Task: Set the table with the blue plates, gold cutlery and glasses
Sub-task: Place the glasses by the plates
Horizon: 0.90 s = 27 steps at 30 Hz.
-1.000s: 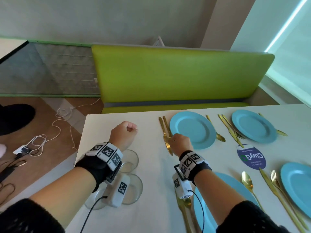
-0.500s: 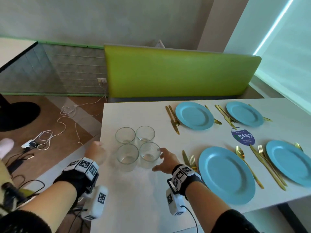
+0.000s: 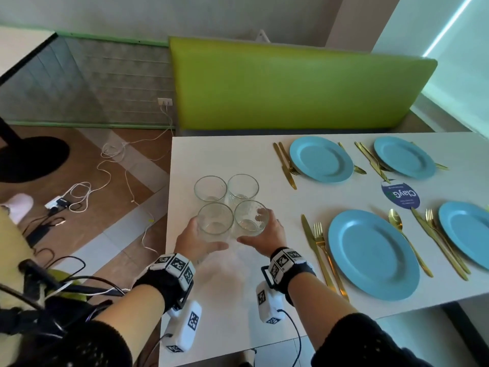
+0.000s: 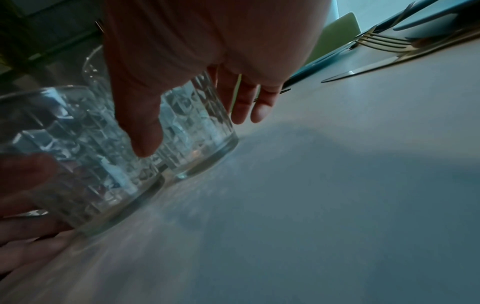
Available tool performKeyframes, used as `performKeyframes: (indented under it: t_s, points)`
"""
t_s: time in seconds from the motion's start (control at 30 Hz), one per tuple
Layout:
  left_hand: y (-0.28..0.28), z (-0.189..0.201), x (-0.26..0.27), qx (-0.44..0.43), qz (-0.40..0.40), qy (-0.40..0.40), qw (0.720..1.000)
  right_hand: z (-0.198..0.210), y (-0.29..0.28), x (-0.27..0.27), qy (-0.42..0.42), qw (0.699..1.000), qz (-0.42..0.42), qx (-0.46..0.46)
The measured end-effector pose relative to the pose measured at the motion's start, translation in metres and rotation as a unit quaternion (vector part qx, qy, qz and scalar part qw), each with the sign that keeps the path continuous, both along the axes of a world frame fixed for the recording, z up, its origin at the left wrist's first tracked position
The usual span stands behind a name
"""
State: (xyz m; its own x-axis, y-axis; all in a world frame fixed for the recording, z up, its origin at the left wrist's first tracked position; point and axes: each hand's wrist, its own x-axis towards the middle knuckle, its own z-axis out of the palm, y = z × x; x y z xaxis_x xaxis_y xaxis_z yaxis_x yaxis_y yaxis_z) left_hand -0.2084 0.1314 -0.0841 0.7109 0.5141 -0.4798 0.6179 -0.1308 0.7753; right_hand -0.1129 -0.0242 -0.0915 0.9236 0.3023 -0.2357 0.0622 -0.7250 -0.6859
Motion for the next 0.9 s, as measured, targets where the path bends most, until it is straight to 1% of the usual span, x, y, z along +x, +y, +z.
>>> performKeyframes:
  t_s: [0.13, 0.23, 0.4, 0.53, 0.7, 0.9]
  points:
    - [-0.010, 0.001, 0.000, 0.022, 0.021, -0.031, 0.999, -0.001, -0.001, -0.005, -0.006, 1.000, -0.019, -0.006]
    - [-0.016, -0.002, 0.000, 0.042, 0.013, -0.045, 0.998, 0.001, -0.007, -0.009, -0.001, 0.999, -0.032, -0.006]
    - [-0.027, 0.002, 0.000, 0.095, -0.044, -0.053, 0.993, 0.013, -0.030, -0.006, 0.004, 0.998, -0.055, -0.009]
    - [-0.041, 0.013, 0.010, 0.125, -0.091, -0.061, 0.986, 0.037, -0.058, 0.014, -0.021, 0.996, -0.090, -0.015]
    - [-0.070, 0.046, 0.052, 0.106, -0.164, -0.103, 0.975, 0.071, -0.108, 0.054, -0.050, 0.988, -0.147, -0.023]
    - [-0.125, 0.082, 0.136, 0.096, -0.202, -0.139, 0.965, 0.098, -0.181, 0.120, -0.072, 0.975, -0.208, -0.031]
